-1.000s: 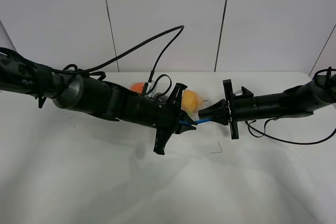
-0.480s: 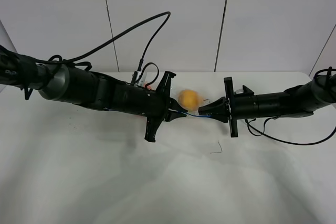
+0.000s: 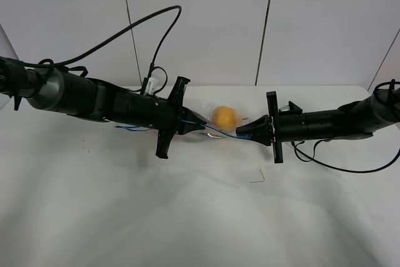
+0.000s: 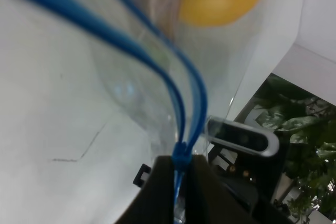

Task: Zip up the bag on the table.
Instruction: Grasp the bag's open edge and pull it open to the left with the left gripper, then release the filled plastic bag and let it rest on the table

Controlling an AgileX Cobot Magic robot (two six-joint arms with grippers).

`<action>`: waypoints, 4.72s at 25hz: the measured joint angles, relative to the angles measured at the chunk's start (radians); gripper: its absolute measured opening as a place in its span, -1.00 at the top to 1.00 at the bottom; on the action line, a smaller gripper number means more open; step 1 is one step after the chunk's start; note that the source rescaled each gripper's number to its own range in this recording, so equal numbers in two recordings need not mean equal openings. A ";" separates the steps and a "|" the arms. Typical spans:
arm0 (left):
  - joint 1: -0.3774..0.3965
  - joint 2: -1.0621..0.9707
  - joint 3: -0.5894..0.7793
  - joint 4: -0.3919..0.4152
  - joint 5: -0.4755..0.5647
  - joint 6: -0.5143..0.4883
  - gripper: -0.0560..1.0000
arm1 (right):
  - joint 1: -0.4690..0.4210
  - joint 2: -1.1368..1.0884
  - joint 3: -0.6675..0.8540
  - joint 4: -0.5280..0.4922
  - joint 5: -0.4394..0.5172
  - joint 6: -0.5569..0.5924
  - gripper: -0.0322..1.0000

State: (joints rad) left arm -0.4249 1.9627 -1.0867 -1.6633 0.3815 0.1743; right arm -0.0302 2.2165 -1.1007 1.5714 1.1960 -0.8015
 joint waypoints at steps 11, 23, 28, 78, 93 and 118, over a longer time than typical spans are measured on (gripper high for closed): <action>0.182 0.000 0.000 0.155 0.115 -0.033 0.89 | 0.000 0.000 0.000 0.001 0.003 0.000 0.94; 0.429 0.000 0.000 0.302 0.239 -0.043 0.89 | 0.000 0.000 0.000 0.001 0.005 0.000 0.94; 0.520 0.000 0.000 0.368 0.271 -0.043 0.89 | 0.000 0.000 0.000 -0.001 0.006 0.000 0.94; 0.368 0.000 -0.643 1.703 0.777 -0.237 -1.00 | 0.002 0.000 0.000 -0.015 0.007 0.000 0.94; 0.422 -0.185 -0.492 1.630 0.778 -0.204 -1.00 | 0.002 0.000 0.000 -0.040 0.007 0.000 0.94; 0.422 -1.421 0.562 1.625 0.605 -0.127 -1.00 | 0.002 0.000 0.000 -0.047 0.007 0.000 0.94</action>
State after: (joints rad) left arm -0.0026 0.5421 -0.5250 -0.0382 0.9867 0.0469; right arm -0.0286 2.2165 -1.1007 1.5242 1.2027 -0.8015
